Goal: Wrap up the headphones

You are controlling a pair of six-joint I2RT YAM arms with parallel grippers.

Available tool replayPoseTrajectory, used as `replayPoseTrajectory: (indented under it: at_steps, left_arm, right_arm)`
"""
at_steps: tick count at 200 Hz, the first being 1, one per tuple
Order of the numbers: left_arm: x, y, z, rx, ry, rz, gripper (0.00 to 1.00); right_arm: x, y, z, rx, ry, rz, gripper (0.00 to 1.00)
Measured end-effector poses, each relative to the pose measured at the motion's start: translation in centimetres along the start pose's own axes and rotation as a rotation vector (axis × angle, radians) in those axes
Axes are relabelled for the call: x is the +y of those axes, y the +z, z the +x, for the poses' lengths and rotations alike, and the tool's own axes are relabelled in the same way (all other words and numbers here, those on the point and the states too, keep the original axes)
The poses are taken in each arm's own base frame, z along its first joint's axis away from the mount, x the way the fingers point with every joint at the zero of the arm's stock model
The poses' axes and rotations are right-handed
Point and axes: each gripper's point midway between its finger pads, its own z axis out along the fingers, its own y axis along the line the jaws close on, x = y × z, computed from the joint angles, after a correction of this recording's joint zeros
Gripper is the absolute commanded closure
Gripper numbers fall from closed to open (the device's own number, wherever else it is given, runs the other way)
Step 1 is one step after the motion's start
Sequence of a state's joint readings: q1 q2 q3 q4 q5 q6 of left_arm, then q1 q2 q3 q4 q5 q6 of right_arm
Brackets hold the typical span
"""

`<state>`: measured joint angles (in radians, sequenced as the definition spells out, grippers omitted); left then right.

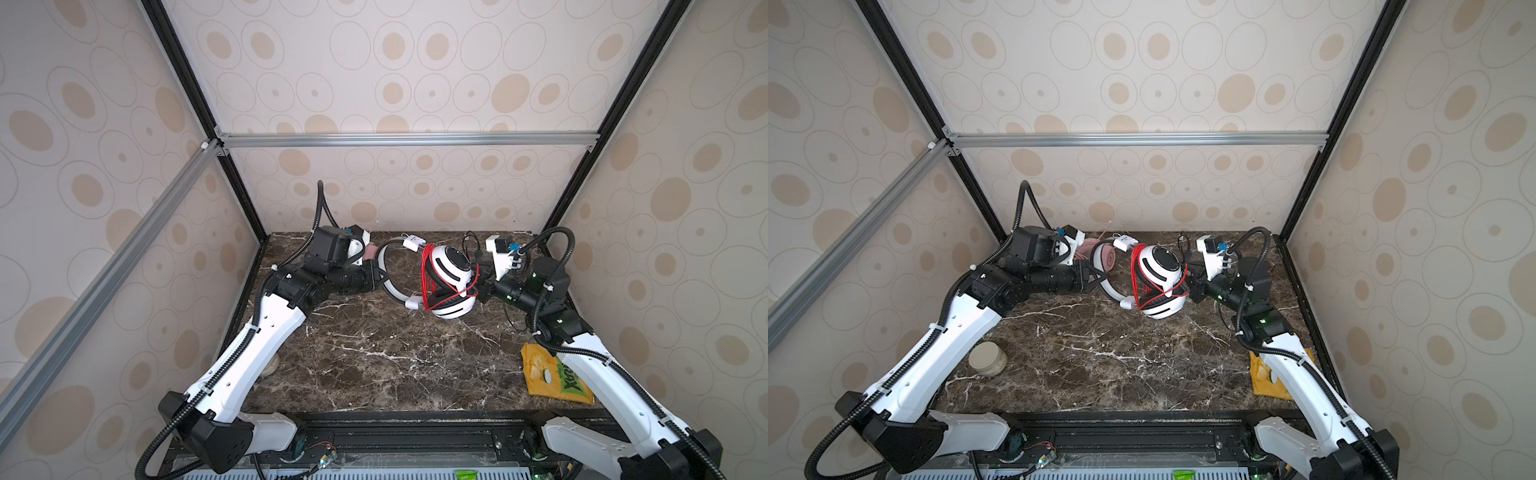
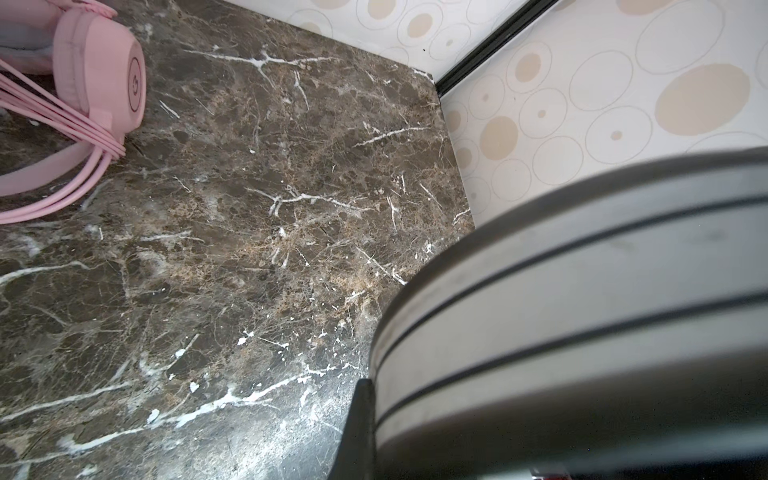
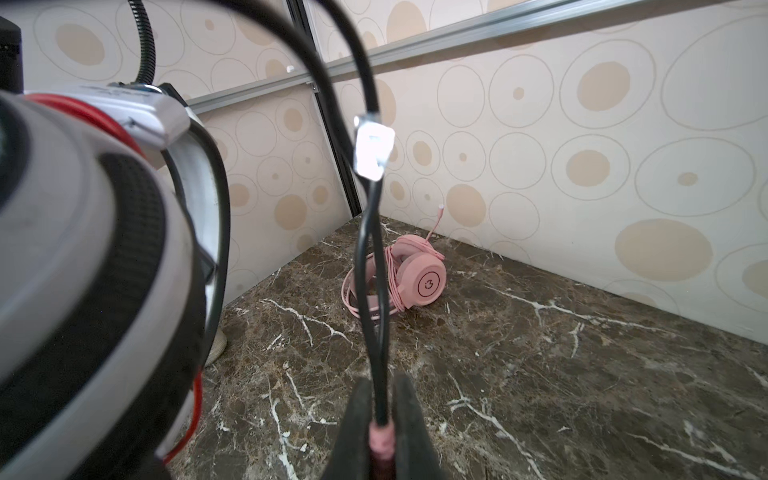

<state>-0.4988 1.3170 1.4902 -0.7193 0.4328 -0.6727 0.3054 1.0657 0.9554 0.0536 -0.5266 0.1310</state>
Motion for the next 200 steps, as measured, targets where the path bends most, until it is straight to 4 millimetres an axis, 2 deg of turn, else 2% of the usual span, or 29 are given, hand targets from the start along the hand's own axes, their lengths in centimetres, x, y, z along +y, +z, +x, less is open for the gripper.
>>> replayPoseTrajectory:
  at_steps: [40, 65, 93, 113, 128, 132, 135, 139, 144, 163, 178, 200]
  left_arm:
    - [-0.5, 0.2, -0.1, 0.003, -0.005, 0.04, 1.0]
    - [-0.6, 0.4, 0.1, 0.007, -0.004, 0.054, 1.0]
    - [-0.2, 0.8, 0.8, 0.03, -0.012, 0.054, 1.0]
    - [-0.1, 0.8, 0.8, 0.031, -0.014, 0.056, 1.0]
    - [-0.2, 0.8, 0.8, 0.034, -0.012, 0.062, 1.0]
    - [-0.3, 0.8, 0.8, 0.035, -0.012, 0.062, 1.0]
    - [-0.3, 0.8, 0.9, 0.036, -0.012, 0.064, 1.0]
    - [-0.3, 0.8, 0.9, 0.036, -0.012, 0.063, 1.0]
    - [-0.3, 0.8, 0.9, 0.036, -0.013, 0.063, 1.0]
    - [-0.3, 0.7, 0.9, 0.036, -0.009, 0.064, 1.0]
    - [-0.1, 0.7, 0.9, 0.033, -0.004, 0.056, 1.0]
    - [0.3, 0.7, 0.9, 0.031, 0.008, 0.033, 1.0]
  right_arm:
    - [0.6, 1.0, -4.1, 0.005, -0.031, -0.034, 1.0]
    - [1.1, 1.2, -4.7, 0.035, -0.067, -0.033, 1.0]
    - [3.0, 2.6, -6.0, 0.1, -0.179, -0.04, 1.0]
    - [3.6, 3.2, -6.7, 0.123, -0.233, -0.023, 0.99]
    - [2.9, 3.7, -7.1, 0.141, -0.241, 0.02, 0.9]
    - [2.6, 3.9, -7.3, 0.145, -0.241, 0.035, 0.84]
    - [2.4, 4.0, -7.3, 0.15, -0.237, 0.048, 0.72]
    - [2.1, 4.2, -7.4, 0.155, -0.235, 0.064, 0.63]
    - [1.6, 4.4, -7.6, 0.164, -0.228, 0.088, 0.58]
    - [0.1, 5.4, -7.6, 0.19, -0.216, 0.152, 0.53]
    - [-0.7, 5.5, -7.0, 0.207, -0.207, 0.189, 0.44]
    - [-0.4, 4.5, -5.9, 0.182, -0.203, 0.181, 0.34]
